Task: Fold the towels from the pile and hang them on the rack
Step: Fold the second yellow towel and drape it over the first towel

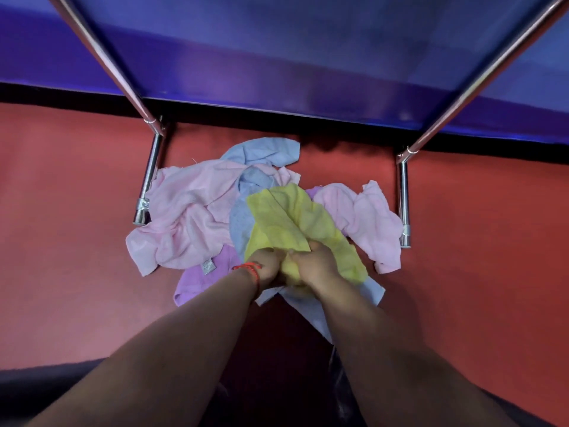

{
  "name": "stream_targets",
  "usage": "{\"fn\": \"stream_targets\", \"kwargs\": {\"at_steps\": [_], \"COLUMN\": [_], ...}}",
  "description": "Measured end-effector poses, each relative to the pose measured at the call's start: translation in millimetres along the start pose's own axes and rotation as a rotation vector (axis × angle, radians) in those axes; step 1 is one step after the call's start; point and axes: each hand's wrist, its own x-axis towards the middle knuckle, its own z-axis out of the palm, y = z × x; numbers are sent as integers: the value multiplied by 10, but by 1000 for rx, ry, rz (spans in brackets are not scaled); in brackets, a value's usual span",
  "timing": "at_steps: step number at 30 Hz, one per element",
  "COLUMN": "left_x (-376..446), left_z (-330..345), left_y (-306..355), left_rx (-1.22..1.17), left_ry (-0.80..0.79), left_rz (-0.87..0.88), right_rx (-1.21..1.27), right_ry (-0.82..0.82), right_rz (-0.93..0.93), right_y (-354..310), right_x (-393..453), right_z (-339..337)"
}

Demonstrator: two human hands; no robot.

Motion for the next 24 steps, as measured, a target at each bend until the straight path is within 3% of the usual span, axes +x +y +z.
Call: {"fn": "stream_targets", "kwargs": {"at_steps": [7,11,15,18,21,24], "left_x": [-758,-1291,-1802,-2258,-2662,-2981], "left_z": [-82,-191,-290,-339,-405,-509], "left_y": [349,619,783,789,689,525], "left_rx": [335,605,591,615,868,844], "left_ry": [-8,131,284,271,217,164], "left_rz": [173,435,754,927,1021,1049], "right_rx": [-139,-199,-250,-388,-450,-365], "right_ry": [37,91,114,138,170,233], "right_rz": [-227,-402,-606,-716,-817,-923], "right_y": [-317,-554,-783,-871,-830,-641], "right_x": [-710,-1212,-1851,-2324,-2762,-3093], "right_z": [-484,-765,-1041,-1213,-1394,-1504]}}
